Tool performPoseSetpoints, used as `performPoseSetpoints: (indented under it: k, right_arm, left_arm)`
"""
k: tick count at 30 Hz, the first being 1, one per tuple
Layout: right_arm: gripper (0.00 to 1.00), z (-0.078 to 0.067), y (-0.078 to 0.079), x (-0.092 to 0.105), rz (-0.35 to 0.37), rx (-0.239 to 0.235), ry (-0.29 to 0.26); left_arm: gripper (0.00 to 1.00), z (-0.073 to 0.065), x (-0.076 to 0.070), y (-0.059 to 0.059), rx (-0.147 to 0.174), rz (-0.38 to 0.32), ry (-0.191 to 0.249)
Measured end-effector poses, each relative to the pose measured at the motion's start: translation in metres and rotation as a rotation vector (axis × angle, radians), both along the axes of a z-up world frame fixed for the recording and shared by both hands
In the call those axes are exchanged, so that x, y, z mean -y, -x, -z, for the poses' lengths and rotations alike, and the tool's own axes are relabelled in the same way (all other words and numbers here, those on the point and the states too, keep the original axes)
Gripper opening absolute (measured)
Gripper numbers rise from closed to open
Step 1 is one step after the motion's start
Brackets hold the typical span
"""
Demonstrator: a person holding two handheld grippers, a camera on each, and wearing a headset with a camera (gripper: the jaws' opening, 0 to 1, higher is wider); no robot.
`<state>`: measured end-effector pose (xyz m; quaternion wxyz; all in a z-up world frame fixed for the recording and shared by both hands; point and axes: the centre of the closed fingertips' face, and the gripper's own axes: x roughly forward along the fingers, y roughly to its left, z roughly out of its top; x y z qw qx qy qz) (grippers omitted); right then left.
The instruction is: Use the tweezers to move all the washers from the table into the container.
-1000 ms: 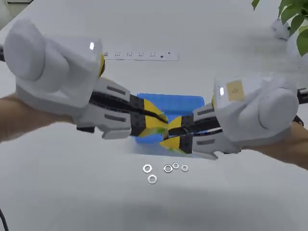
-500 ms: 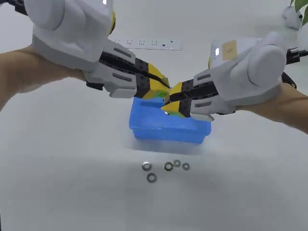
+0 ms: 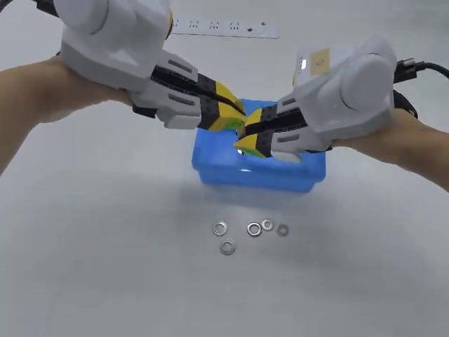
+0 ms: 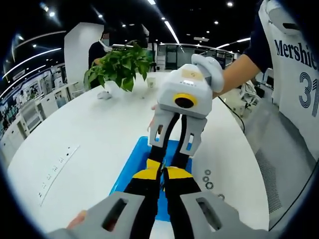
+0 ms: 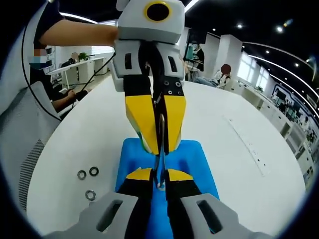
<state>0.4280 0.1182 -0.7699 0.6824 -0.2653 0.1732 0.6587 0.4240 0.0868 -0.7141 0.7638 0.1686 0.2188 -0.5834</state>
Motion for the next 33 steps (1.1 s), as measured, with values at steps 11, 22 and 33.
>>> performPoseSetpoints:
  k: [11, 22, 33]
  right_arm:
    - [0.11, 0.002, 0.001, 0.006, 0.004, 0.009, 0.018]
    - [0.11, -0.03, 0.012, 0.005, -0.03, 0.057, -0.02]
    - [0.11, -0.075, 0.066, 0.013, -0.11, 0.042, -0.091]
  left_arm:
    - [0.07, 0.002, 0.007, -0.002, -0.003, 0.003, 0.016]
    - [0.07, -0.029, 0.004, 0.012, 0.048, 0.041, -0.007]
    - [0.07, -0.069, 0.009, 0.066, 0.093, 0.092, -0.014]
